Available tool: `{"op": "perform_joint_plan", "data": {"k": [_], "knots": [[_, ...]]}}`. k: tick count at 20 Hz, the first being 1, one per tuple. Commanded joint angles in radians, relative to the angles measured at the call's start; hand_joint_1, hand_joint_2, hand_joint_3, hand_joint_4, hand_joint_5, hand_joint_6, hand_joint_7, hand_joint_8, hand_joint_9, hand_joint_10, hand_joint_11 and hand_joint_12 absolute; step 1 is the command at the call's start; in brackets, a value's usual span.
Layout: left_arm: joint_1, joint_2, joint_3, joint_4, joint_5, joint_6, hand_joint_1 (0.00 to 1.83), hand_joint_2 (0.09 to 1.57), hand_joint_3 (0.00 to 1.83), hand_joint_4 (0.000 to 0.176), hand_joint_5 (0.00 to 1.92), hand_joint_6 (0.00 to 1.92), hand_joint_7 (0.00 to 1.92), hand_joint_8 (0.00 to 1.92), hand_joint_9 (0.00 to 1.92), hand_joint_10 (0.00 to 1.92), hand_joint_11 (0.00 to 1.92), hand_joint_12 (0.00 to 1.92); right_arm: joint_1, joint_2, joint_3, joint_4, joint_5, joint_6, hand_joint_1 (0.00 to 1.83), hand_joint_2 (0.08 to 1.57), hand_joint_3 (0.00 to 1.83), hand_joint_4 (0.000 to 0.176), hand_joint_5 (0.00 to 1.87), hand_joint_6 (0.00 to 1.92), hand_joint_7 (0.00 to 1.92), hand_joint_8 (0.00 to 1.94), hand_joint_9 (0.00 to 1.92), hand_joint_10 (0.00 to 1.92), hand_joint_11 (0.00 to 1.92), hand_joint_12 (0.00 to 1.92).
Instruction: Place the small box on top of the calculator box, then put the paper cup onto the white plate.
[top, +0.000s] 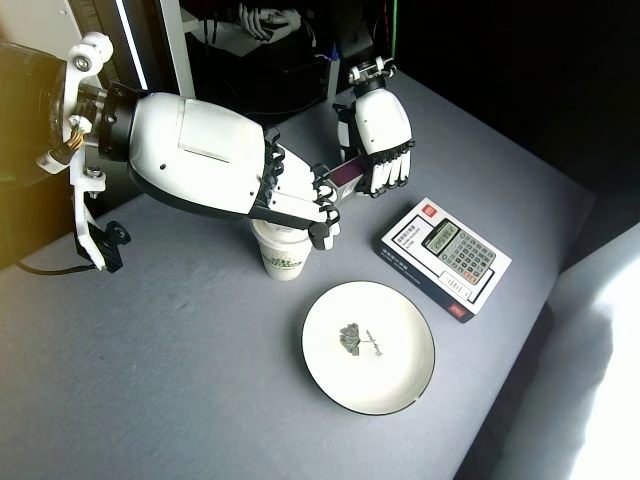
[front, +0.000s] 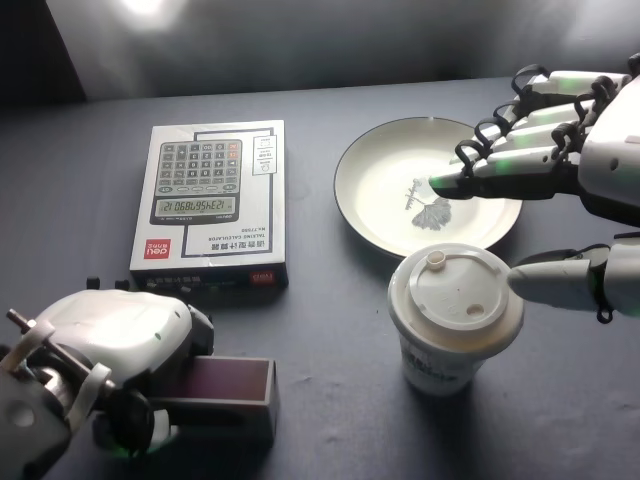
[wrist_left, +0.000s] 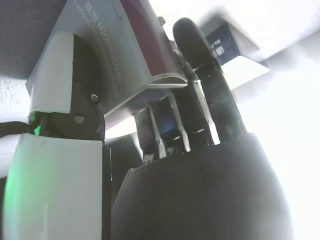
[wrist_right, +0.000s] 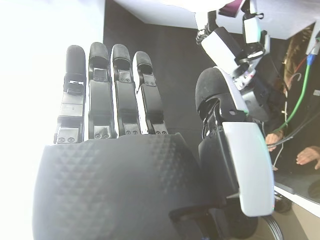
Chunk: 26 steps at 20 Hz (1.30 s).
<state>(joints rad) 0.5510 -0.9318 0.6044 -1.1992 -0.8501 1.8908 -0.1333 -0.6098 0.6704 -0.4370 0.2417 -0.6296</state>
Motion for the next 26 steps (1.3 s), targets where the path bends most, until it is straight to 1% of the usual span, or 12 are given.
{"op": "perform_joint_plan", "data": {"k": [1,5,8,10,11,15,18,21,22,24,25,26], "knots": [[-0.013,0.013,0.000,0.040,-0.060,0.006,1.35,1.19,0.00,0.000,0.79,1.08,0.91,1.18,0.71,1.47,0.47,1.31,0.015,0.010,-0.003,0.017,0.106,0.002,0.16,1.36,0.00,0.000,0.32,0.01,0.36,0.01,0.34,0.01,0.00,0.85],[-0.068,0.021,0.007,0.013,-0.061,0.033,1.35,1.21,0.00,0.000,0.76,1.12,0.86,1.28,0.67,1.53,0.44,1.34,0.015,0.010,-0.003,0.017,0.106,0.002,0.19,1.36,0.00,0.000,0.32,0.00,0.36,0.00,0.35,0.01,0.00,0.91],[-0.138,0.027,0.024,-0.031,-0.060,0.086,1.35,1.20,0.00,0.000,0.78,1.09,0.89,1.22,0.69,1.51,0.45,1.33,0.015,0.010,-0.003,0.017,0.106,0.002,0.14,1.36,0.00,0.000,0.31,0.00,0.35,0.00,0.34,0.00,0.00,0.90],[-0.174,0.027,0.042,-0.042,-0.056,0.110,1.35,1.20,0.00,0.000,0.75,1.15,0.88,1.22,0.70,1.50,0.44,1.31,0.015,0.010,-0.003,0.017,0.106,0.002,0.17,1.35,0.00,0.000,0.32,0.01,0.37,0.01,0.37,0.01,0.00,0.94],[-0.196,0.027,0.055,-0.052,-0.046,0.134,1.35,1.20,0.00,0.000,0.75,1.14,0.88,1.21,0.69,1.51,0.43,1.31,0.015,0.010,-0.003,0.017,0.106,0.002,0.12,1.36,0.00,0.000,0.30,0.00,0.35,0.00,0.34,0.01,0.00,0.88],[-0.254,0.026,0.125,-0.083,0.073,0.194,1.35,1.21,0.00,0.000,0.74,1.17,0.87,1.24,0.68,1.52,0.42,1.32,0.015,0.010,-0.003,0.017,0.106,0.002,0.12,1.37,0.00,0.000,0.30,0.00,0.33,0.00,0.33,0.00,0.00,0.84],[-0.309,0.019,0.208,-0.115,0.199,0.258,1.34,1.22,0.00,0.000,0.73,1.17,0.84,1.30,0.66,1.54,0.42,1.32,0.015,0.010,-0.003,0.017,0.105,0.002,0.16,1.37,0.00,0.000,0.33,0.00,0.37,0.00,0.36,0.01,0.00,0.91],[-0.351,0.003,0.275,-0.150,0.250,0.308,1.34,1.21,0.00,0.000,0.71,1.21,0.87,1.25,0.67,1.52,0.39,1.32,0.015,0.010,-0.003,0.017,0.106,0.002,0.12,1.38,0.00,0.000,0.32,0.00,0.35,0.00,0.34,0.00,0.00,0.88],[-0.366,-0.010,0.304,-0.156,0.267,0.312,1.35,1.20,0.00,0.000,0.75,1.16,0.89,1.22,0.69,1.49,0.41,1.31,0.015,0.010,-0.003,0.017,0.105,0.000,0.13,1.37,0.00,0.000,0.33,0.01,0.35,0.00,0.33,0.00,0.00,0.86],[-0.381,-0.026,0.343,-0.165,0.299,0.317,1.35,1.19,0.00,0.000,0.73,1.18,0.91,1.16,0.71,1.48,0.41,1.32,0.015,0.011,-0.004,0.018,0.093,-0.016,0.10,1.38,0.00,0.000,0.33,0.00,0.35,0.00,0.34,0.01,0.00,0.89],[-0.389,-0.037,0.370,-0.165,0.317,0.317,1.35,1.20,0.00,0.000,0.74,1.17,0.91,1.17,0.70,1.49,0.41,1.32,0.018,0.011,-0.011,0.133,0.056,-0.170,0.11,1.38,0.00,0.000,0.33,0.00,0.34,0.00,0.33,0.00,0.00,0.88],[-0.393,-0.044,0.383,-0.166,0.326,0.317,1.35,1.21,0.00,0.000,0.72,1.21,0.88,1.21,0.69,1.51,0.40,1.33,0.021,0.011,-0.018,0.226,0.030,-0.281,0.13,1.38,0.00,0.000,0.34,0.00,0.34,0.00,0.33,0.00,0.00,0.89]]}}
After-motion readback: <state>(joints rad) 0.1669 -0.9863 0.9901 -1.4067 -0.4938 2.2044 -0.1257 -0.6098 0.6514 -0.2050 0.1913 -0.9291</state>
